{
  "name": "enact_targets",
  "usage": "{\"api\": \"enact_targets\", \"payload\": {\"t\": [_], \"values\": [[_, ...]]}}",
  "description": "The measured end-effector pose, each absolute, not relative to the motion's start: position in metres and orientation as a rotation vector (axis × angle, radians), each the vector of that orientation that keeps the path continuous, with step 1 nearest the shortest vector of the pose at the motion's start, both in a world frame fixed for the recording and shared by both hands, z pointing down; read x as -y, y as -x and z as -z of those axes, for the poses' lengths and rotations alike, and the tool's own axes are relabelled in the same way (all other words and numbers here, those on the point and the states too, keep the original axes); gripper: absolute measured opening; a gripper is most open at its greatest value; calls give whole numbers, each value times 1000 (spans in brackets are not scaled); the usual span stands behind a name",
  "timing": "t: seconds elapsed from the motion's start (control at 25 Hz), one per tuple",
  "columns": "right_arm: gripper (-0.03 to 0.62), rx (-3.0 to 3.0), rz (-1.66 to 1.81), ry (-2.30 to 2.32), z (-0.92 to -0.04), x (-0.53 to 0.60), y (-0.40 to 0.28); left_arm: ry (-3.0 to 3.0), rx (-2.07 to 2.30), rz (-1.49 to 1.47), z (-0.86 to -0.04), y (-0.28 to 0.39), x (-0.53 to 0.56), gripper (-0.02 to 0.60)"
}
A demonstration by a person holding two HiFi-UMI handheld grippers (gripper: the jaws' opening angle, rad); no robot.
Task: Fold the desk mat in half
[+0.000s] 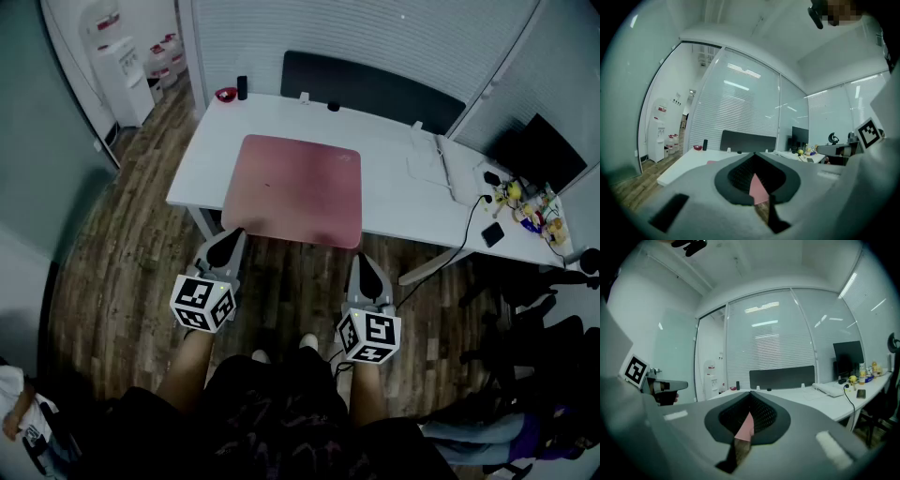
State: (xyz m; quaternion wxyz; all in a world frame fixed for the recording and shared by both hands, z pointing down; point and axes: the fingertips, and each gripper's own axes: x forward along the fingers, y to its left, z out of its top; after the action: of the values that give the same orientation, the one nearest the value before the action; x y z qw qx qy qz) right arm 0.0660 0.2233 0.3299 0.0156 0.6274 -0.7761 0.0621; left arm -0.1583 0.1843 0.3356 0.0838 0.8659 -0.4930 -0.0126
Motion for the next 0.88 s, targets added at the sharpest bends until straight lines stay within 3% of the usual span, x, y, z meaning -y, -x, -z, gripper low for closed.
{"api": "enact_targets", "payload": {"t": [0.88], "values": [[2, 2405, -232, -2006, -342, -238, -70, -2570, 1449, -43, -365, 179, -208, 2]]}}
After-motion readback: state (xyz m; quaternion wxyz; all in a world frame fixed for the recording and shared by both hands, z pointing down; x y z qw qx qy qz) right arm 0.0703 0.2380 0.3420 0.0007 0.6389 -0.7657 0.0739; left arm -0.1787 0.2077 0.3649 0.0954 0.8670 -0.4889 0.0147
